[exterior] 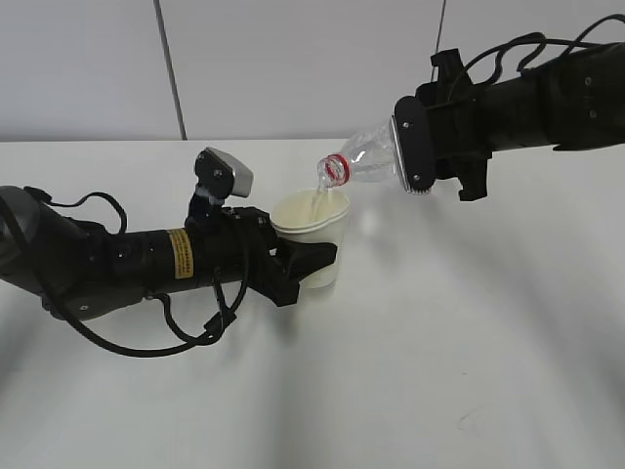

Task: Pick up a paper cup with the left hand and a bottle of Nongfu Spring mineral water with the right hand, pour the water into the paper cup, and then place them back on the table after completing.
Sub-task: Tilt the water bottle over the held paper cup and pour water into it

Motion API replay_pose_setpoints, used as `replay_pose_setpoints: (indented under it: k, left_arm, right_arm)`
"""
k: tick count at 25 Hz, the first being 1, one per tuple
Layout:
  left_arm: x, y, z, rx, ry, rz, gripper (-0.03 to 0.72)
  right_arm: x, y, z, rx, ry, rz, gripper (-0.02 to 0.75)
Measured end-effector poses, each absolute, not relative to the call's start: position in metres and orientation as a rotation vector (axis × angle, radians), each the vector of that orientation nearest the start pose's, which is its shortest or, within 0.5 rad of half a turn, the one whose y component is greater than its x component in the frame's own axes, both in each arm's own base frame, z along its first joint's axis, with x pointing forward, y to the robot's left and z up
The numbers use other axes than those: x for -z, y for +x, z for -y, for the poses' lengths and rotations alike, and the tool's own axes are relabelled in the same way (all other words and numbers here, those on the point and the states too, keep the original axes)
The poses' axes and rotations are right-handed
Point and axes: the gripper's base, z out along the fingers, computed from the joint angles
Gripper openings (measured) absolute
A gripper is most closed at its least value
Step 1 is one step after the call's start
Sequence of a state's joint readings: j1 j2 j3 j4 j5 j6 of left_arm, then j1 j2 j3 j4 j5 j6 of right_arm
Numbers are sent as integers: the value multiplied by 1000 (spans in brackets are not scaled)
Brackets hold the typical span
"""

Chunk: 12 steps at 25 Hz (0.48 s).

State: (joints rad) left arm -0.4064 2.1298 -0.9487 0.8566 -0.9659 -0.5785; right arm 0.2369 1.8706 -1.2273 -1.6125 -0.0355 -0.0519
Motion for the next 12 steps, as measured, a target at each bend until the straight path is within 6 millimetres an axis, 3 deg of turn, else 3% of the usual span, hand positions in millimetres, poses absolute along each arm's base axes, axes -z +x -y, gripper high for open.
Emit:
replay_pose_setpoints:
  k: [12]
  left_arm:
    - [-105, 331, 204, 907, 840, -1745, 377]
  right_arm:
    - [-220, 409, -102, 791, -1845, -1268, 437]
